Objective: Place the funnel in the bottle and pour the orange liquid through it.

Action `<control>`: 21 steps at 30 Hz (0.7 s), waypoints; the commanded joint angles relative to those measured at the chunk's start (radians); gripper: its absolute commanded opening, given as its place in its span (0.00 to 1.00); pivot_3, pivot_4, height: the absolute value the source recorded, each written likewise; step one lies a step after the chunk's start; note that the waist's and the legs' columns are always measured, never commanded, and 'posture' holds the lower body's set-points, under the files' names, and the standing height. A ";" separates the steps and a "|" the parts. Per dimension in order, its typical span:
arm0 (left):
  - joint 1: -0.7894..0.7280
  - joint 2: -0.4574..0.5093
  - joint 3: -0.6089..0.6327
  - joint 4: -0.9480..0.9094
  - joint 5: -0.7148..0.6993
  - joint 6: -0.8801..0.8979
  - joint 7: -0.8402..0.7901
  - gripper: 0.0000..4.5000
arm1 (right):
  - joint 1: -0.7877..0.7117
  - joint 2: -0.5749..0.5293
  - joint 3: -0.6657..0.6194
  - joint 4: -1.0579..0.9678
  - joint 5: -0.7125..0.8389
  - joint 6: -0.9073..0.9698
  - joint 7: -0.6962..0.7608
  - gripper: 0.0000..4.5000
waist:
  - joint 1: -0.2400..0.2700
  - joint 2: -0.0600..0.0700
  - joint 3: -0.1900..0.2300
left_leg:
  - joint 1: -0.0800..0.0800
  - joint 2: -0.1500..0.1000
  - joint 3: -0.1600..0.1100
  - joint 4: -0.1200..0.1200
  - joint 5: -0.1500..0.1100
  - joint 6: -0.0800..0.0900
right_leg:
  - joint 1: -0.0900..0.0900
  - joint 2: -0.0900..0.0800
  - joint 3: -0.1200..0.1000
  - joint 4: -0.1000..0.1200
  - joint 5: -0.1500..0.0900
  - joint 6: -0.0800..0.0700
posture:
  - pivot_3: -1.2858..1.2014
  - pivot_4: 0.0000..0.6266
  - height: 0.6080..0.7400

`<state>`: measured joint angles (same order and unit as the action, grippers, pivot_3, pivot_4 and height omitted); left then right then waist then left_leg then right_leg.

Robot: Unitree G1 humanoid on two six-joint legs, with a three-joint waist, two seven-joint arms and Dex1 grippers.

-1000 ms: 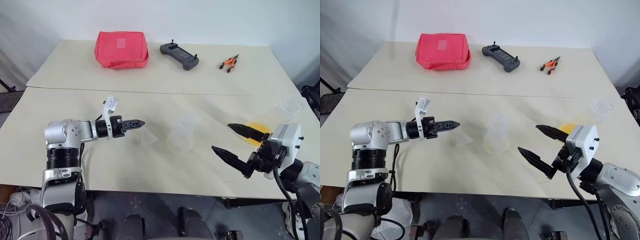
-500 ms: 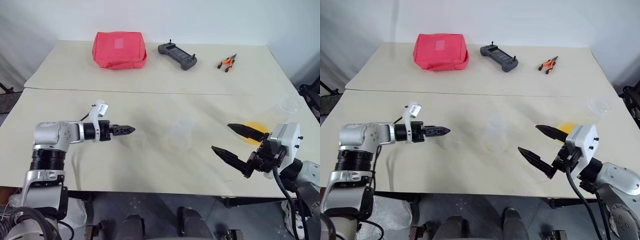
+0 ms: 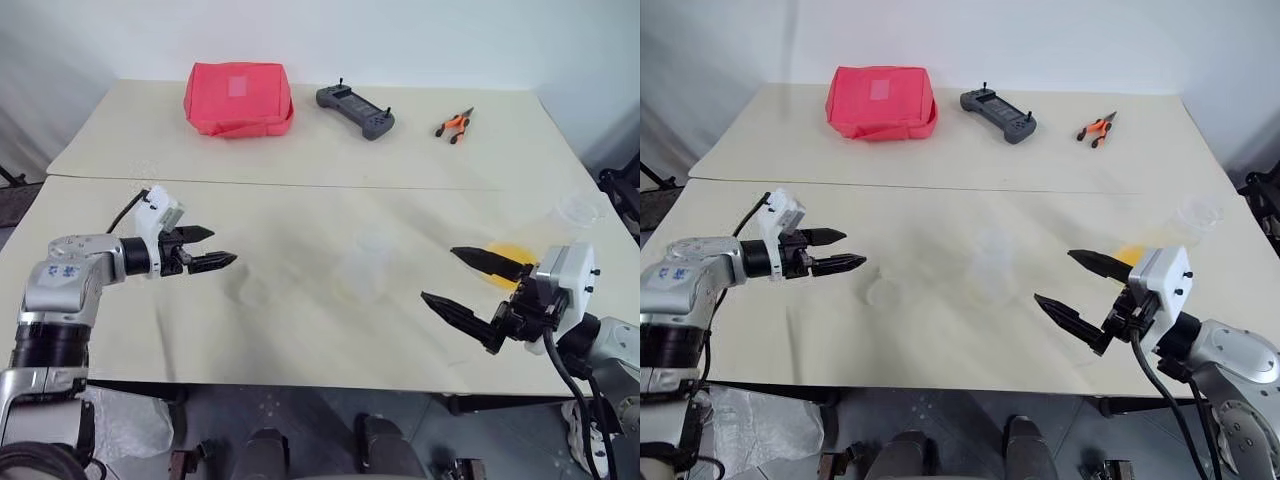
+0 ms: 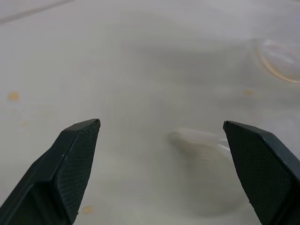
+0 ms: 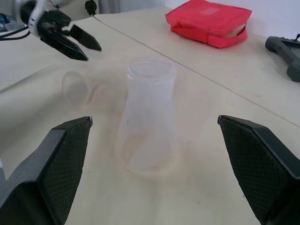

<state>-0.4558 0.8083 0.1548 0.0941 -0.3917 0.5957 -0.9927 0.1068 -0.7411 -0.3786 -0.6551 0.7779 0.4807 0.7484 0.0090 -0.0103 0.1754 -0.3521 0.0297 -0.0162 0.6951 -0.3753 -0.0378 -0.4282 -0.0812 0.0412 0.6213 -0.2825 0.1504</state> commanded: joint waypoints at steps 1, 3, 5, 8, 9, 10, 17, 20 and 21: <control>0.111 0.012 0.100 -0.124 -0.057 -0.107 -0.056 1.00 | 0.000 -0.016 -0.026 -0.009 0.013 -0.006 0.017 1.00 | -0.004 0.000 0.000 | 0.000 0.000 0.000 0.000 0.000 0.000 | 0.000 0.000 0.000 0.000 0.000 0.000 | 0.52 0.24 1.00; 0.163 0.011 0.111 -0.133 -0.055 -0.165 -0.079 1.00 | -0.013 -0.020 -0.021 0.001 0.015 -0.004 0.024 1.00 | -0.007 0.000 0.000 | 0.000 0.000 0.000 0.000 0.000 0.001 | 0.000 0.000 0.000 0.000 0.000 0.000 | 0.52 0.24 1.00; 0.197 0.010 0.098 -0.127 -0.028 -0.240 -0.098 1.00 | -0.032 -0.023 -0.015 0.010 0.017 -0.001 0.030 1.00 | -0.006 0.000 0.000 | 0.001 0.000 0.000 0.000 -0.002 0.003 | 0.000 0.000 0.000 0.000 0.000 0.000 | 0.52 0.24 1.00; 0.233 0.013 0.080 -0.137 -0.018 -0.294 -0.118 1.00 | -0.050 -0.026 -0.011 0.019 0.013 -0.001 0.036 1.00 | -0.006 0.000 0.000 | 0.001 0.000 0.000 0.000 -0.002 0.004 | 0.000 0.000 0.000 -0.001 0.000 0.000 | 0.52 0.24 1.00; 0.238 0.016 0.071 -0.132 -0.006 -0.313 -0.120 1.00 | -0.052 -0.027 -0.013 0.019 0.015 0.001 0.037 1.00 | -0.006 0.000 0.000 | 0.001 0.000 0.000 0.000 -0.002 0.004 | 0.000 0.000 0.000 -0.001 0.000 0.000 | 0.52 0.24 1.00; 0.239 0.018 0.059 -0.116 0.014 -0.348 -0.122 1.00 | -0.052 -0.027 -0.012 0.018 0.016 0.002 0.036 1.00 | -0.006 0.000 0.000 | 0.001 0.000 0.000 0.000 -0.002 0.004 | 0.000 0.000 0.000 -0.001 0.000 0.000 | 0.52 0.24 1.00; 0.168 -0.011 -0.028 0.014 0.111 -0.471 -0.103 1.00 | -0.044 -0.027 -0.017 0.011 0.014 0.008 0.035 1.00 | -0.008 0.000 0.000 | 0.001 0.000 0.000 0.000 -0.002 0.004 | 0.000 0.000 0.000 0.000 0.000 0.000 | 0.52 0.24 1.00; 0.143 -0.018 -0.021 0.045 0.096 -0.441 -0.086 0.87 | -0.042 -0.027 -0.021 0.007 0.013 0.008 0.031 1.00 | -0.008 0.000 0.000 | 0.001 0.000 0.000 0.000 -0.002 0.004 | 0.000 0.000 0.000 0.000 0.000 0.000 | 0.52 0.24 1.00; 0.142 -0.012 -0.019 0.043 0.089 -0.424 -0.089 0.80 | -0.038 -0.027 -0.025 0.005 0.013 0.008 0.031 1.00 | -0.009 0.000 0.000 | 0.001 0.000 0.000 0.000 -0.002 0.004 | 0.000 0.000 0.000 0.000 0.000 0.000 | 0.52 0.24 1.00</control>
<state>-0.3021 0.7876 0.1167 0.1406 -0.2865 0.1596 -1.0850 0.0638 -0.7578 -0.3763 -0.6245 0.7782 0.4905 0.7805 0.0001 -0.0103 0.1754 -0.3515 0.0299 -0.0162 0.6948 -0.3773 -0.0340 -0.4281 -0.0808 0.0411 0.6217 -0.2826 0.1502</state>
